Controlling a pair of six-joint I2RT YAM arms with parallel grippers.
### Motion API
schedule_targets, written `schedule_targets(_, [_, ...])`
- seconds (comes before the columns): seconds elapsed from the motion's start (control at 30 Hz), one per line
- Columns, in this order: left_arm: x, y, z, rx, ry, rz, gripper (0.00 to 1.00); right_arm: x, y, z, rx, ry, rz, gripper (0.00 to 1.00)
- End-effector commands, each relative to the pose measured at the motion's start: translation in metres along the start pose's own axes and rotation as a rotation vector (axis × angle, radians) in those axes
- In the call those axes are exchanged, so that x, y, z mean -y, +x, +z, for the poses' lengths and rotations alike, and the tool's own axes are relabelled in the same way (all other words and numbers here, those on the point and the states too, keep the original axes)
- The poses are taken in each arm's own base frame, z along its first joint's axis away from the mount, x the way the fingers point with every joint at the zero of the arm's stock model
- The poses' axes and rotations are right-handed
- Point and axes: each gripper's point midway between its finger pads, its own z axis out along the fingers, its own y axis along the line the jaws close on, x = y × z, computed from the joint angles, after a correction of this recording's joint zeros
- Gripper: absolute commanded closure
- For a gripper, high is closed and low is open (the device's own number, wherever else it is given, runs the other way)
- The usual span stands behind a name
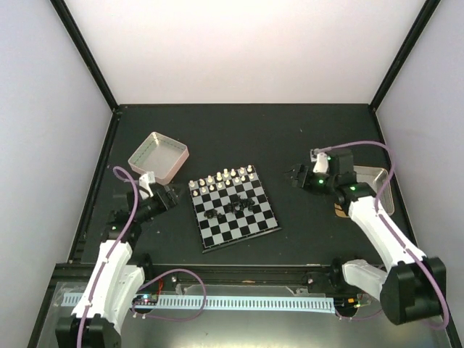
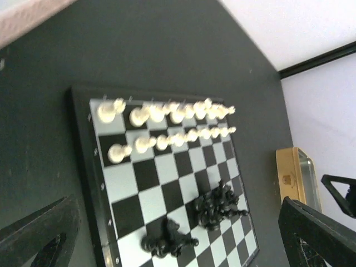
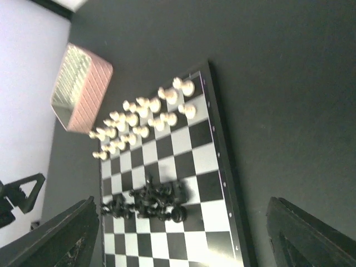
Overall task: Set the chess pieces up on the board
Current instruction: Move the chessboard to the center of the board.
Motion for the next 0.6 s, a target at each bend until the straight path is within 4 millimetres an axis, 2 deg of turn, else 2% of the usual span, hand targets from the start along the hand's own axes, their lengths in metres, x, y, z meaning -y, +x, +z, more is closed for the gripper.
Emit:
schedule_targets(0.0, [0.001,0.012,0.008,-0.082,0.041,-0.123,0.01,0.011,0.025,0.029,-0.085,0.081,-0.052,0.18])
schedule_targets(0.13, [-0.026,0.038,0.017,-0.199,-0.061,-0.194,0.08,0.025,0.05,0.051,-0.181,0.145,-0.065,0.3])
schedule_targets(0.27, [-0.037,0.057,0.028,-0.283,-0.105,-0.239,0.18,0.02,0.068,0.065,-0.258,0.176,-0.145,0.45])
schedule_targets(0.37, [-0.045,0.071,0.035,-0.328,-0.16,-0.254,0.21,0.014,0.083,0.071,-0.302,0.229,-0.221,0.49])
schedule_targets(0.57, [-0.056,0.094,0.048,-0.41,-0.212,-0.266,0.31,0.001,0.099,0.086,-0.344,0.297,-0.323,0.55])
